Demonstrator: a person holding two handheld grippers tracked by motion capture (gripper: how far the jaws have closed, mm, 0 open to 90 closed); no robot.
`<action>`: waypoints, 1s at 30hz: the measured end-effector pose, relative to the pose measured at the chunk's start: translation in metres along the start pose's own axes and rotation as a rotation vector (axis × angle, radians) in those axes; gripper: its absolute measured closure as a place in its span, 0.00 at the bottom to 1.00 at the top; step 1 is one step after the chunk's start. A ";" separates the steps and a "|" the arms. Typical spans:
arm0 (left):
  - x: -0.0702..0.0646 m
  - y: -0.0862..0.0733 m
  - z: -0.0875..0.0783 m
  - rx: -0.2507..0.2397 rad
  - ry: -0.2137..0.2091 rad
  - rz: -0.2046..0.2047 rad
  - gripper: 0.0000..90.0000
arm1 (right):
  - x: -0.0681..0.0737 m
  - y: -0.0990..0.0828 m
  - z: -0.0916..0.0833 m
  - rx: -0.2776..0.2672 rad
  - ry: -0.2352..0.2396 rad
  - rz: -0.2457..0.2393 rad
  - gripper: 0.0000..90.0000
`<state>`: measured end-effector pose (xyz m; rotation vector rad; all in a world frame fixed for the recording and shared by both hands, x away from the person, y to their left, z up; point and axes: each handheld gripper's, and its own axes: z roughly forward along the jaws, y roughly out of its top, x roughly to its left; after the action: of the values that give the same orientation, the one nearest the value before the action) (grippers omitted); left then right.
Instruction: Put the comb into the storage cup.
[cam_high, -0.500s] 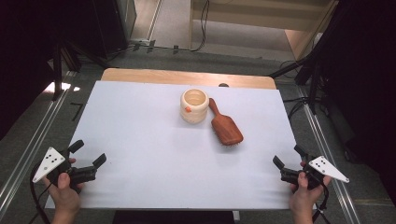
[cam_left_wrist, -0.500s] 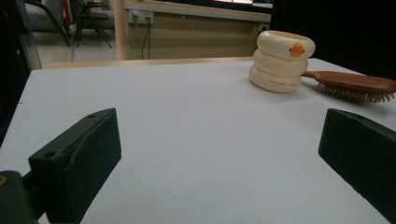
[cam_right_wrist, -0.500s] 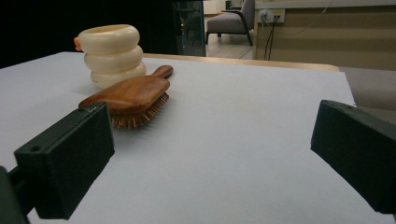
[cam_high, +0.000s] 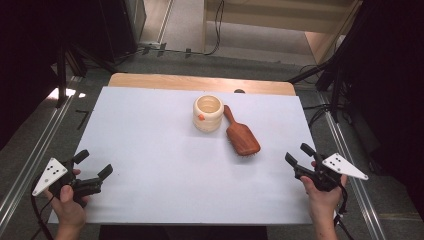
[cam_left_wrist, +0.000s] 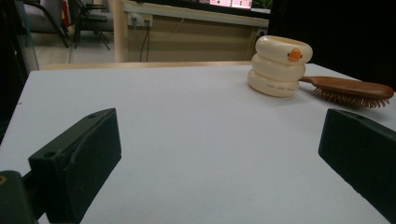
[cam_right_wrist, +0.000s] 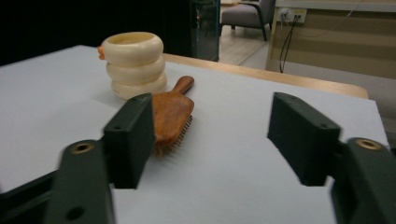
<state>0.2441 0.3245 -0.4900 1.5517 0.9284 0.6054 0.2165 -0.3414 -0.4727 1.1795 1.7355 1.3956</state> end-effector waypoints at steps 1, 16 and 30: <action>0.000 0.000 0.000 0.000 0.000 0.000 0.00 | 0.000 0.000 0.000 0.000 0.000 0.000 0.39; -0.001 0.000 0.000 0.006 -0.006 0.015 0.00 | 0.022 0.056 0.068 0.178 0.177 -0.149 0.98; -0.002 0.000 0.001 0.008 -0.016 0.017 0.00 | 0.032 0.087 0.149 0.375 0.186 -0.223 0.98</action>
<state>0.2441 0.3225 -0.4901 1.5710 0.9076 0.6011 0.3558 -0.2464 -0.4251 1.0246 2.2575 1.1053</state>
